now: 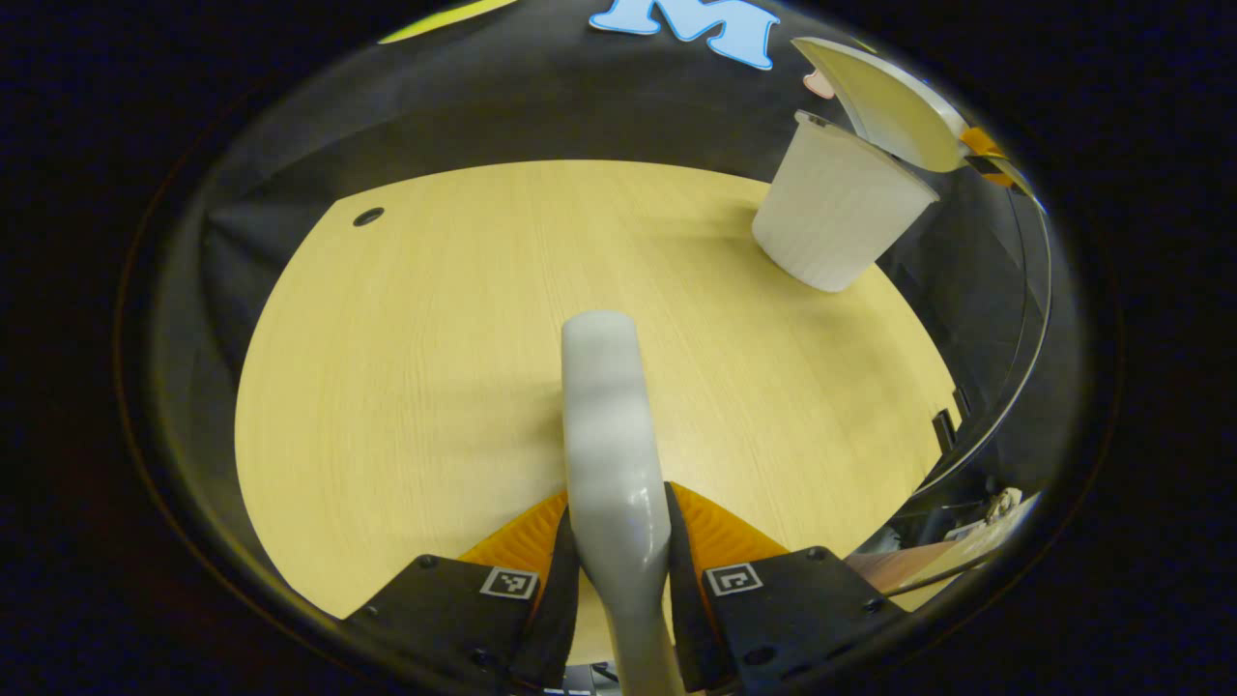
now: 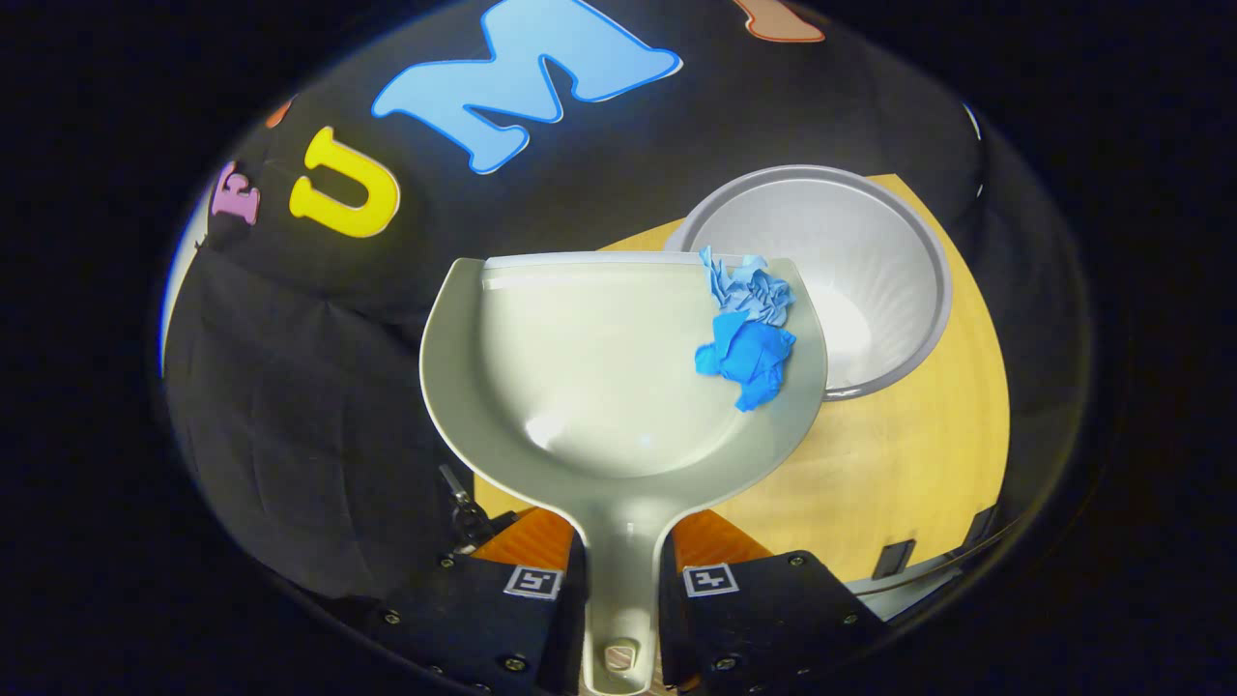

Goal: Pick up the small broom and dustpan from the desktop, sweep the trash into the dustpan with the broom, and then empty the trash into the garbage bin.

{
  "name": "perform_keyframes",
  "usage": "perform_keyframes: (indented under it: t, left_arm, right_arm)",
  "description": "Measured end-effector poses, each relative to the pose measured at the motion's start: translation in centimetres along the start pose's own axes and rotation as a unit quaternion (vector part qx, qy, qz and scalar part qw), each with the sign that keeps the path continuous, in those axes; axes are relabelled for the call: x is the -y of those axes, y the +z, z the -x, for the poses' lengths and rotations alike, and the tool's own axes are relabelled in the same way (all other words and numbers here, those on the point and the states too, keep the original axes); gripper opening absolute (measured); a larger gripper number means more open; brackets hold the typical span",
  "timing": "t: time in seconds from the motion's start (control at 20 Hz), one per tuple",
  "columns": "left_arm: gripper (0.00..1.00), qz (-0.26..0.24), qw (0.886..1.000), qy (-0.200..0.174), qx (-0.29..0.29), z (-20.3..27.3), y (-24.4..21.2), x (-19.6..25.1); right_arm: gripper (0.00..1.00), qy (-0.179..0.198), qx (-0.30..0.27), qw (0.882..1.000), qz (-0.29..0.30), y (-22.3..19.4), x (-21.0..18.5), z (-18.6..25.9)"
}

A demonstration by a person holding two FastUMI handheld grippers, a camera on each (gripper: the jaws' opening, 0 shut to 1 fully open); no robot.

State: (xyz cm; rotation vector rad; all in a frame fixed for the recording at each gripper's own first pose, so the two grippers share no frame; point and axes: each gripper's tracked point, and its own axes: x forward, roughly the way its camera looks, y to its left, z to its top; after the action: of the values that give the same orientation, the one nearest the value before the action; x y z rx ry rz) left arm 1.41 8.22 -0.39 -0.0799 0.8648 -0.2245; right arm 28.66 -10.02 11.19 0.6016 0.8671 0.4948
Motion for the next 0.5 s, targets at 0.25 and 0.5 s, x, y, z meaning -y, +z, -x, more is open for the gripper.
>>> perform_keyframes:
  t: [0.25, 0.5]
  left_arm:
    - [0.46, -0.003, 1.0, 0.003, -0.001, 0.1, -0.4, -0.2]
    - [0.46, 0.0, 1.0, 0.003, -0.003, 0.1, -0.4, -0.3]
  right_arm:
    - [0.3, 0.093, 0.004, 0.991, -0.096, 0.9, -1.6, 0.6]
    - [0.3, 0.16, 0.036, 0.971, -0.173, 2.6, -2.4, 1.5]
